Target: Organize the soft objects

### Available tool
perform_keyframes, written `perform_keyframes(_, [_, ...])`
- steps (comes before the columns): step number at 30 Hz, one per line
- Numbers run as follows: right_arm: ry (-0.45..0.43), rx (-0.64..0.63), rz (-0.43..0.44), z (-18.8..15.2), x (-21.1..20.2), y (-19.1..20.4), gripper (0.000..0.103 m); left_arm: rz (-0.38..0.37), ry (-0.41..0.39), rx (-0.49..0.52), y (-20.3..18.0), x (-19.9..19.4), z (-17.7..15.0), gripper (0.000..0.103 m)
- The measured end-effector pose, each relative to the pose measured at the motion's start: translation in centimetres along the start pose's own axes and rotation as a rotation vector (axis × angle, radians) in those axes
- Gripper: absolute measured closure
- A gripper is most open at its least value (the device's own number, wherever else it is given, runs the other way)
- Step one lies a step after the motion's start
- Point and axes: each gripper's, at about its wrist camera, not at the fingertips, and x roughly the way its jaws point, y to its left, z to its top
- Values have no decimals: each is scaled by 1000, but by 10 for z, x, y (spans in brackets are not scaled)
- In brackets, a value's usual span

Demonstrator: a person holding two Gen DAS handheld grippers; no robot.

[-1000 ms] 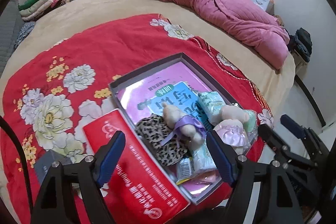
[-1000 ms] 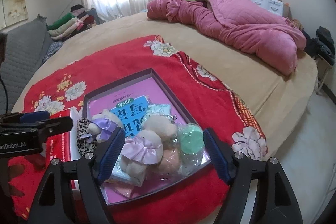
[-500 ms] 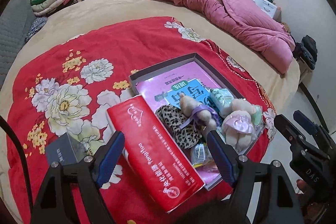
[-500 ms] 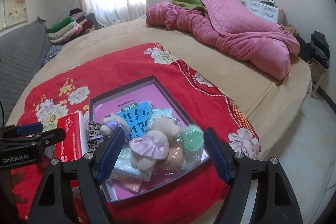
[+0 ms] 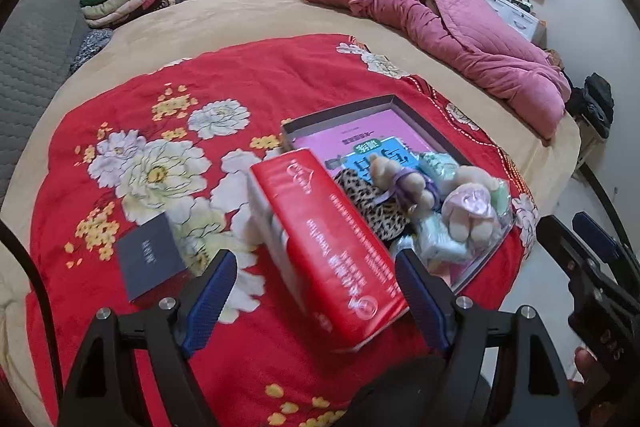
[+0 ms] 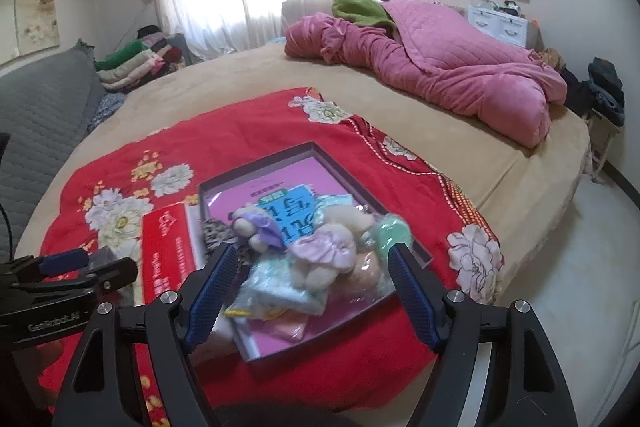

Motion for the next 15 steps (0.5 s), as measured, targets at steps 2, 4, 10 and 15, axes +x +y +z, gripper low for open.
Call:
perform_keyframes(2, [6, 5, 4, -8, -7, 8, 24, 16, -7, 7, 2, -6, -7, 22])
perform_keyframes(4, [14, 14, 7, -13, -12, 13, 24, 17, -10, 2, 5, -10, -13, 22])
perform_keyframes(10, [54, 38, 39, -42, -31, 32, 24, 14, -16, -4, 16, -24, -34, 22])
perform_keyframes(15, [72, 27, 16, -62, -41, 41, 24, 22, -10, -24, 26, -29, -53, 22])
